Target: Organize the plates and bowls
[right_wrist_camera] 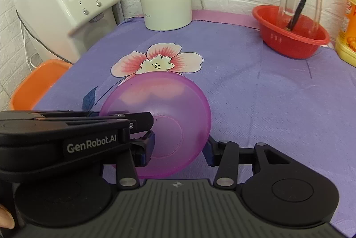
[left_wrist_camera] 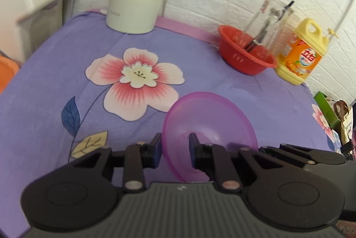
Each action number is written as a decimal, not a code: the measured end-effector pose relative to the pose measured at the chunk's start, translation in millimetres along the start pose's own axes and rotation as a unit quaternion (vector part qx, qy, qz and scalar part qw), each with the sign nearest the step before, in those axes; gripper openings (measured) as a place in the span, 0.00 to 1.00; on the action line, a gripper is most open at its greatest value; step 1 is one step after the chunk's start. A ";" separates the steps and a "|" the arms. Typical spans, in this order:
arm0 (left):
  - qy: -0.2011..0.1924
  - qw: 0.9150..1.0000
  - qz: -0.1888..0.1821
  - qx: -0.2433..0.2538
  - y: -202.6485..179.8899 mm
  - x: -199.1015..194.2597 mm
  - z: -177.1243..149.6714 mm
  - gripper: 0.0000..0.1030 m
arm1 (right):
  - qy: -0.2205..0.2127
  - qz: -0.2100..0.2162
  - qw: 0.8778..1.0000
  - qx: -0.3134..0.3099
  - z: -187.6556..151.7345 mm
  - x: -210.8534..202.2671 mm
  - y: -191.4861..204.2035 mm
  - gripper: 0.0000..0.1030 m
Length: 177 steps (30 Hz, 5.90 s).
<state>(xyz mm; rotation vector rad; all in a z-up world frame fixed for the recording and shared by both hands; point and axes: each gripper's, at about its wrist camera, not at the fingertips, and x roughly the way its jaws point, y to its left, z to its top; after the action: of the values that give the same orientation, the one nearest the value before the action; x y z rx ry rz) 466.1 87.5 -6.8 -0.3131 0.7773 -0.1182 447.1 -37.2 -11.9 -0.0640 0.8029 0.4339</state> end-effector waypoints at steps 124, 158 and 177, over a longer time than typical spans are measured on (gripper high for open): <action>0.057 0.979 -0.114 0.157 -169.7 -85.9 -208.3 0.71 | -0.110 -0.095 0.968 0.206 -265.0 -207.8 -99.1 1.00; -0.036 0.997 -0.044 0.059 -76.1 -178.6 -171.7 0.42 | -0.144 -0.011 0.985 0.092 -199.1 -197.5 17.9 0.97; -0.018 0.999 -0.025 -0.010 18.9 -181.0 -192.5 0.41 | -0.077 0.022 0.995 0.054 -191.8 -149.3 75.5 0.97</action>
<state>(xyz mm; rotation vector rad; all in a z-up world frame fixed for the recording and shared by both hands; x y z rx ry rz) 201.8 100.1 -20.4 -0.3535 0.7361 -0.1515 194.7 -62.8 -31.8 0.0867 0.6749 0.4308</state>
